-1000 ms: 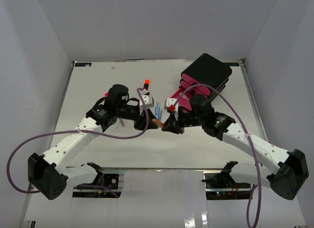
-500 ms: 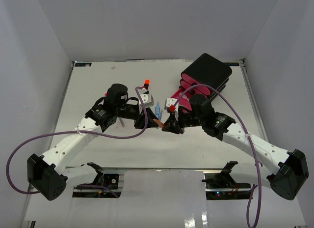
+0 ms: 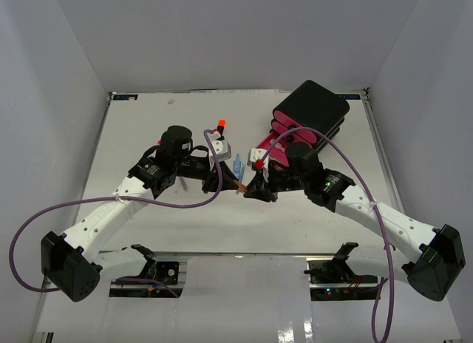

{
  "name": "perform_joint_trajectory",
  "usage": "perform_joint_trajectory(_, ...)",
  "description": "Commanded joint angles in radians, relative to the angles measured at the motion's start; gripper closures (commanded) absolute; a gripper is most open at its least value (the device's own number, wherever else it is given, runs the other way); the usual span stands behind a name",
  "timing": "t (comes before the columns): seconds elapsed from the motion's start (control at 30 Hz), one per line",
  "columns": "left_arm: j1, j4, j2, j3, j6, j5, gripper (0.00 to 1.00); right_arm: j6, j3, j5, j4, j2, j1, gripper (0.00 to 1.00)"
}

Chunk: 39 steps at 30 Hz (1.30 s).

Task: Sort the stationery into containers
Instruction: Close the pen cap on the pen.

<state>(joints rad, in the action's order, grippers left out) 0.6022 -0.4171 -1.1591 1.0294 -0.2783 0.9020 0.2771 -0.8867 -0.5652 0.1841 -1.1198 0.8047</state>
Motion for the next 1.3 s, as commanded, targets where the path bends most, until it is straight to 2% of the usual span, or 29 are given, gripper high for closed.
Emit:
perform_joint_trajectory(0.0,-0.002,0.011,0.022,-0.003,0.005,0.008,0.70,0.005,-0.006,0.008,-0.021,0.023,-0.004,0.92)
perform_joint_trajectory(0.3,-0.005,0.012,-0.008,-0.017,0.042,0.050,0.74,-0.003,-0.011,0.016,-0.038,0.032,-0.004,0.92)
perform_joint_trajectory(0.57,-0.004,0.027,-0.057,-0.063,0.114,0.078,0.76,-0.012,-0.116,-0.007,-0.049,0.006,-0.006,0.92)
perform_joint_trajectory(0.97,0.011,0.204,-0.040,-0.121,0.232,0.092,0.79,-0.076,-0.187,-0.055,-0.127,-0.058,-0.004,0.92)
perform_joint_trajectory(1.27,0.033,0.209,-0.042,-0.127,0.240,0.089,0.79,-0.075,-0.238,-0.044,-0.127,-0.071,-0.004,0.92)
